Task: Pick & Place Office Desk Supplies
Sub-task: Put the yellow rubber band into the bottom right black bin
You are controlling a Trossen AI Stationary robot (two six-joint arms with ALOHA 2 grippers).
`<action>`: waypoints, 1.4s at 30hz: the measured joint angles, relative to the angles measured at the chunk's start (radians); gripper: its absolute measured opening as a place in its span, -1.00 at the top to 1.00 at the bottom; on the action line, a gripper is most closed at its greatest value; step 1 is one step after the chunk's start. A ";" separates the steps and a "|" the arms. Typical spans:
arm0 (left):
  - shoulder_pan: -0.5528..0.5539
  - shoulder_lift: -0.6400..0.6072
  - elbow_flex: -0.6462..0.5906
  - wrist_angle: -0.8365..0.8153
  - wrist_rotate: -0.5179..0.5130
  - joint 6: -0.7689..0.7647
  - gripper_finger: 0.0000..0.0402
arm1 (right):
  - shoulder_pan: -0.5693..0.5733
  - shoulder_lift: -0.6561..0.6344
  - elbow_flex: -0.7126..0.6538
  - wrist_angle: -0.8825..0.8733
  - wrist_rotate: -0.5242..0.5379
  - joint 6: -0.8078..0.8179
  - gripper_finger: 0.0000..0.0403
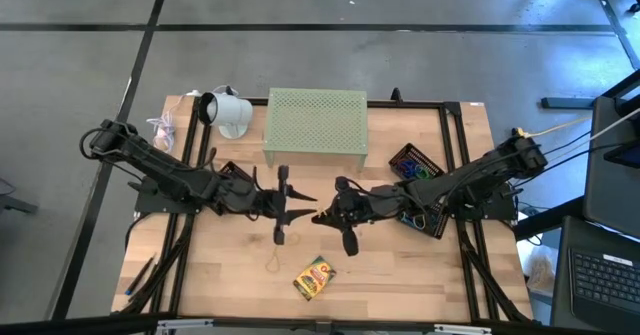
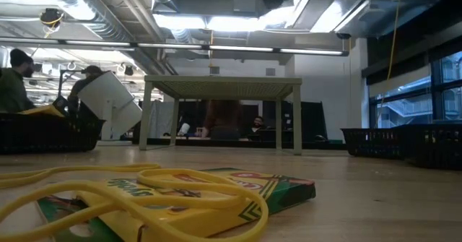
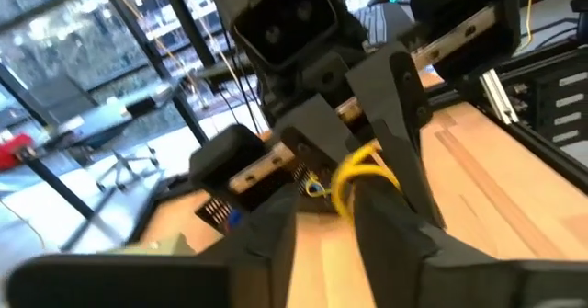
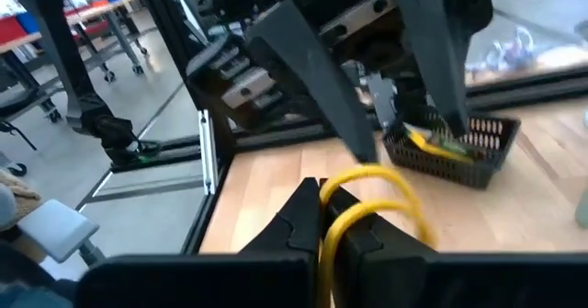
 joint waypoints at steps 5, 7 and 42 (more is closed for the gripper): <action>0.000 0.000 0.000 -0.098 -0.026 -0.138 0.19 | -0.010 -0.051 0.000 -0.147 0.007 0.077 0.99; 0.000 0.000 0.000 -0.153 -0.051 -0.193 0.11 | -0.014 -0.089 0.000 -0.240 0.039 0.113 0.99; -0.135 0.000 0.000 -0.542 -0.081 -0.596 0.07 | 0.069 -0.236 -0.001 -1.683 -0.131 1.043 0.65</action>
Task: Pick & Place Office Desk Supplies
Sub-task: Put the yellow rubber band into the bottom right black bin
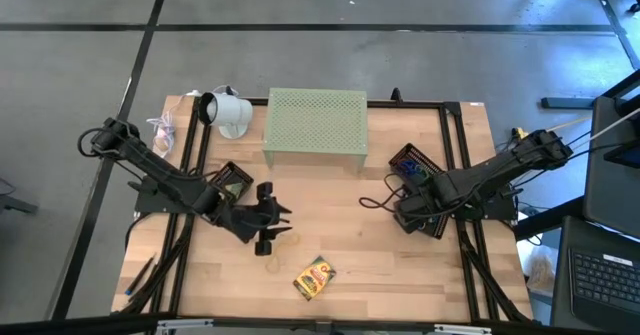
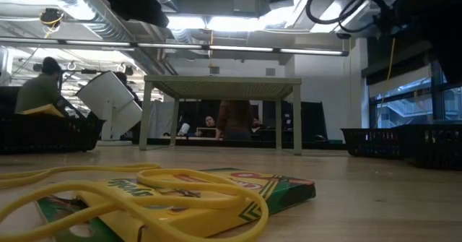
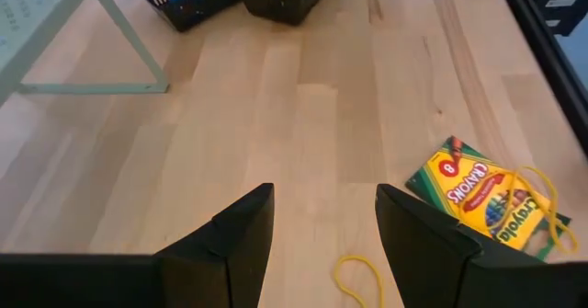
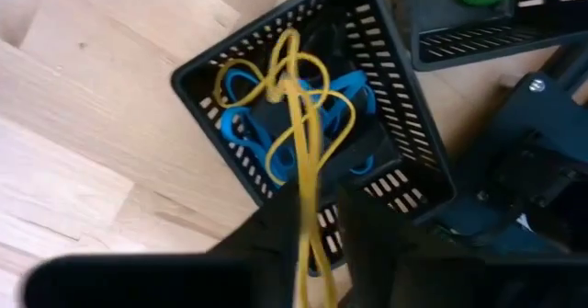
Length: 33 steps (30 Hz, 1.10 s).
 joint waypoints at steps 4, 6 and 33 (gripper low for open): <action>-0.012 0.000 0.000 -0.012 0.001 -0.047 0.07 | 0.000 0.000 0.000 -0.037 0.000 0.012 0.35; -0.020 0.000 0.000 -0.032 0.002 -0.073 0.06 | 0.000 0.000 0.000 -0.059 0.001 0.025 0.21; -0.199 0.326 -0.001 -0.110 0.309 -0.132 0.08 | 0.000 0.000 0.000 -0.032 0.063 0.031 -0.03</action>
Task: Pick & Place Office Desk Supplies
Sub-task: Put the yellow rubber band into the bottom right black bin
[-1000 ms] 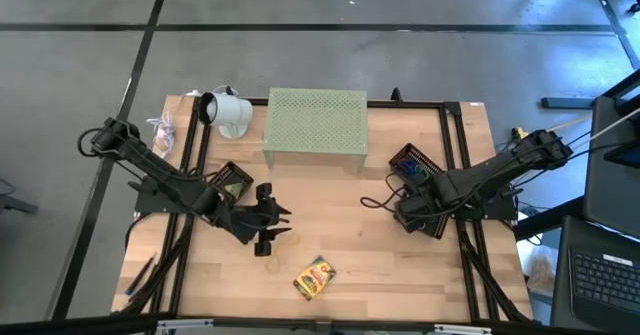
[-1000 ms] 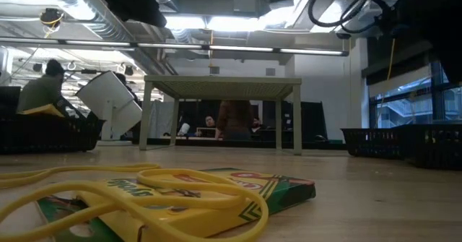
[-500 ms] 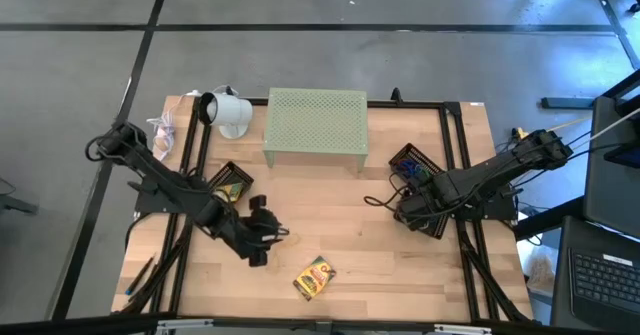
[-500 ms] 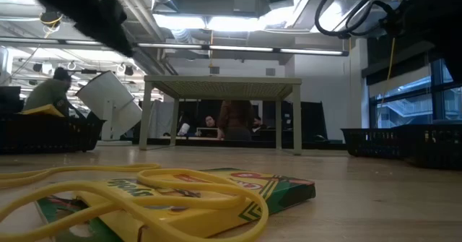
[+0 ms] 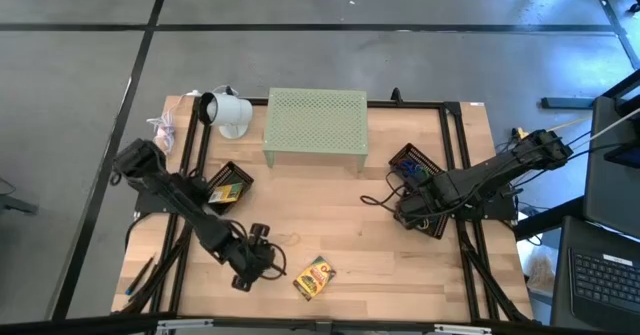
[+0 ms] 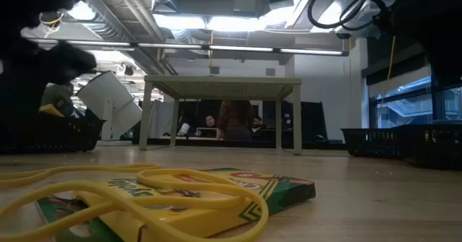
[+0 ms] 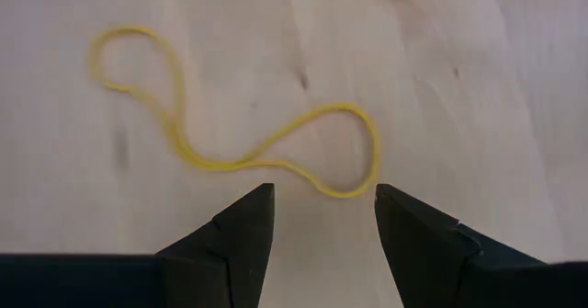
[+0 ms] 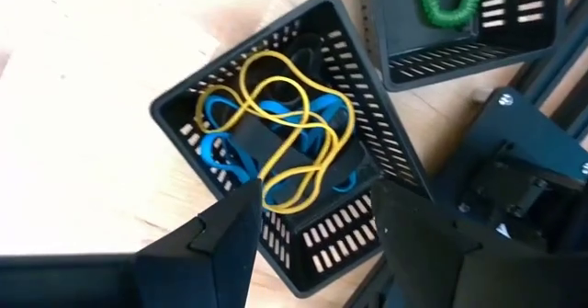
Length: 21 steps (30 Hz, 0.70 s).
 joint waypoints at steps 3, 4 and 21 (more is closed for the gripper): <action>-0.005 0.033 -0.001 0.078 0.042 0.036 0.08 | 0.000 0.000 0.000 0.010 0.001 0.000 -0.03; -0.005 0.045 0.000 0.109 0.052 0.058 0.08 | 0.000 0.000 0.000 0.010 0.001 0.000 -0.03; 0.002 0.127 0.004 0.194 0.080 0.096 0.17 | 0.000 0.000 0.000 0.030 0.011 0.000 -0.03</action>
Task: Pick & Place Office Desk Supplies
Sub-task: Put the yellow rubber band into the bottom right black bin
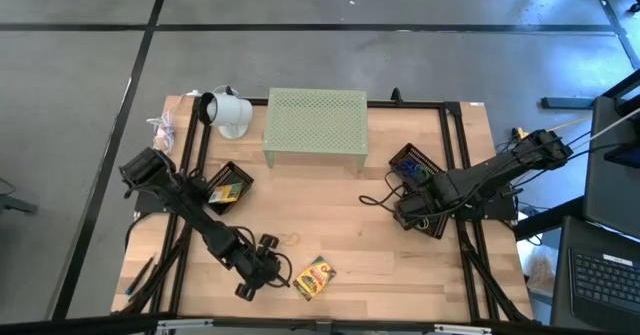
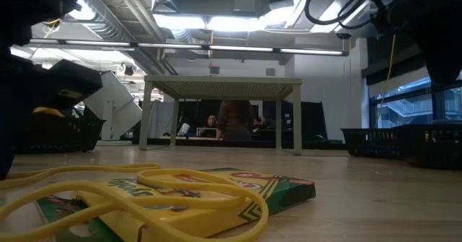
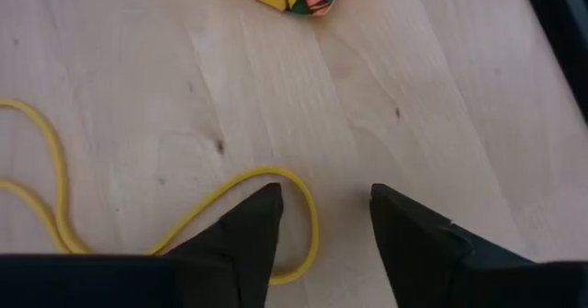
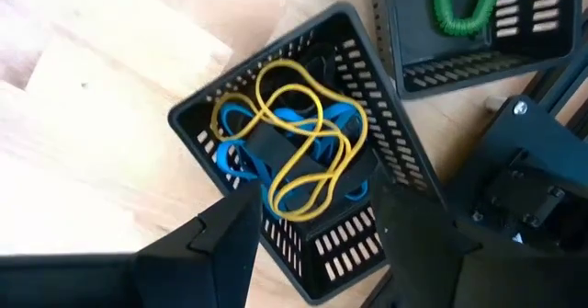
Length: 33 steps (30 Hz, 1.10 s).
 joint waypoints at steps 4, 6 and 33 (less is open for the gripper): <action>-0.002 0.001 -0.001 -0.004 -0.024 0.000 0.46 | 0.000 0.000 0.000 0.012 0.037 0.000 -0.03; -0.006 0.001 -0.001 -0.008 -0.028 0.000 0.65 | 0.000 0.000 0.000 0.023 0.045 -0.001 -0.03; -0.006 -0.324 0.068 -0.054 -0.309 0.201 0.99 | 0.000 0.000 0.000 0.600 0.089 -0.444 -0.03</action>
